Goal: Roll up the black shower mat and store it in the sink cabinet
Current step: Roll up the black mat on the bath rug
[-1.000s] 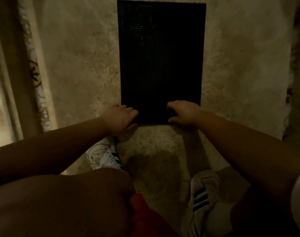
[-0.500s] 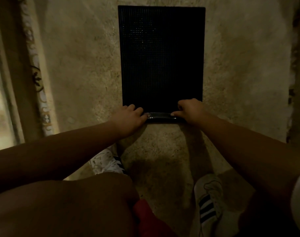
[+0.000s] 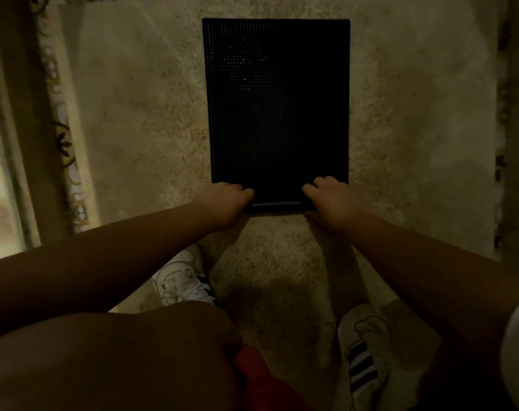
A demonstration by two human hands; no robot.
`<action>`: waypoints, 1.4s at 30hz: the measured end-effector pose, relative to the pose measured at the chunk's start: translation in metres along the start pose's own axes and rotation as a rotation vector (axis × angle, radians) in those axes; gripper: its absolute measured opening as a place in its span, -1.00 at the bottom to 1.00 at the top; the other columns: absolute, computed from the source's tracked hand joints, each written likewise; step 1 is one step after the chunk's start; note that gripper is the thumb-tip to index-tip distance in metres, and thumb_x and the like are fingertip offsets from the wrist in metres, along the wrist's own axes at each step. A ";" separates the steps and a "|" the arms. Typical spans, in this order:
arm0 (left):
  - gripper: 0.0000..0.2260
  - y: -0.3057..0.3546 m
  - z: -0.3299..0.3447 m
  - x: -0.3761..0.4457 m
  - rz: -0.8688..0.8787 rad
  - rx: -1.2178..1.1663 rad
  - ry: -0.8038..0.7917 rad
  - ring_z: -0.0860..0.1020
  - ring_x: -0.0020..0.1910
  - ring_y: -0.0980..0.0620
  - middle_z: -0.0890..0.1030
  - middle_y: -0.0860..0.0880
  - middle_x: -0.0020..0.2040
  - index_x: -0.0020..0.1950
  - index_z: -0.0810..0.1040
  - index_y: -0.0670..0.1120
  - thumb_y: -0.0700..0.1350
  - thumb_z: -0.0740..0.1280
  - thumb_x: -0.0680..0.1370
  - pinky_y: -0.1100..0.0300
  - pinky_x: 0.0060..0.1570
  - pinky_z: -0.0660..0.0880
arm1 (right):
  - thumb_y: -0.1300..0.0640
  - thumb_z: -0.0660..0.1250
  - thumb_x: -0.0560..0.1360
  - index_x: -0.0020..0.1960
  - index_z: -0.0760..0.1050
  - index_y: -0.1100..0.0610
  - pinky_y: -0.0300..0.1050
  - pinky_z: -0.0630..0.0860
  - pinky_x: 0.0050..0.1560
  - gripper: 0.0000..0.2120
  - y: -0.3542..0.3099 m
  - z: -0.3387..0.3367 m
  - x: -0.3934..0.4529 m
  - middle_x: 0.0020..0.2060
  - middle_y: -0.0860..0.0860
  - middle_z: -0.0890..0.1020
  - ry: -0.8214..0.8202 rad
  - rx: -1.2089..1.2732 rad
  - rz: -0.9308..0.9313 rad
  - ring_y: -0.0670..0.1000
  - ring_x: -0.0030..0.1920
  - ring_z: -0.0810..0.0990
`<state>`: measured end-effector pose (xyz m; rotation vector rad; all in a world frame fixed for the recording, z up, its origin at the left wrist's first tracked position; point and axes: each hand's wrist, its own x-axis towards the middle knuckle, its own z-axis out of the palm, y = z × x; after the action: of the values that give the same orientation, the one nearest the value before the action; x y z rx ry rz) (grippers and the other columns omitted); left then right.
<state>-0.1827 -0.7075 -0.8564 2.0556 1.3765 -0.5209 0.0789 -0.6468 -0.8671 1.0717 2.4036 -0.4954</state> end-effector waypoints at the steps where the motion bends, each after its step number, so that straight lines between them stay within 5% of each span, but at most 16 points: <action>1: -0.69 -0.002 -0.002 0.001 0.006 -0.003 -0.024 0.58 -0.03 -0.17 0.57 -0.14 0.05 0.28 0.40 -0.08 -0.11 0.26 0.54 0.01 -0.14 0.52 | -0.07 0.42 0.41 0.20 0.41 0.06 0.02 0.48 -0.07 -0.56 -0.001 0.001 0.001 0.05 0.09 0.55 0.002 0.065 0.035 0.13 0.06 0.49; 13: -0.65 -0.020 -0.022 0.009 -0.056 -0.335 -0.068 0.54 0.12 -0.15 0.56 -0.16 0.19 0.35 0.44 -0.04 -0.09 0.31 0.56 -0.02 0.09 0.50 | -0.08 0.45 0.40 -0.10 0.44 -0.09 -0.11 0.41 -0.25 -0.79 0.022 -0.015 0.024 -0.13 0.00 0.57 -0.111 0.362 0.137 0.01 -0.20 0.48; 23: -0.68 -0.006 -0.008 -0.008 0.001 0.037 0.120 0.46 0.09 -0.15 0.48 -0.15 0.12 0.30 0.42 -0.10 -0.02 0.19 0.59 -0.04 -0.10 0.53 | -0.03 0.44 0.43 -0.04 0.53 -0.06 -0.01 0.56 -0.14 -0.85 0.021 -0.027 0.029 -0.11 -0.01 0.55 -0.195 0.455 0.192 0.04 -0.13 0.54; 28: -0.72 -0.002 -0.018 0.002 -0.063 -0.055 0.076 0.52 0.07 -0.15 0.54 -0.15 0.10 0.25 0.45 -0.12 -0.04 0.24 0.58 0.01 -0.09 0.50 | 0.00 0.43 0.44 0.00 0.56 0.00 -0.05 0.54 -0.16 -0.83 0.017 -0.029 0.027 -0.10 0.01 0.57 -0.193 0.502 0.224 0.03 -0.12 0.55; 35: -0.71 -0.014 -0.037 0.018 -0.058 -0.136 -0.077 0.52 0.11 -0.10 0.55 -0.10 0.15 0.24 0.53 -0.07 0.03 0.27 0.57 -0.04 0.04 0.53 | -0.05 0.36 0.49 0.17 0.58 0.09 -0.04 0.39 0.06 -0.68 0.014 -0.027 0.015 0.06 0.08 0.52 -0.040 0.402 0.152 0.09 0.10 0.40; 42: -0.69 -0.011 -0.033 0.022 -0.071 -0.102 -0.002 0.52 0.07 -0.12 0.53 -0.11 0.08 0.22 0.52 -0.06 0.04 0.32 0.54 -0.01 -0.04 0.54 | -0.06 0.39 0.46 0.15 0.50 0.03 0.11 0.43 0.09 -0.69 0.005 -0.023 0.016 0.05 0.04 0.56 0.034 0.426 0.264 0.11 0.10 0.46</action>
<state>-0.1849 -0.6672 -0.8490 1.9301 1.4496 -0.4724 0.0672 -0.6232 -0.8570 1.5603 2.1880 -0.9246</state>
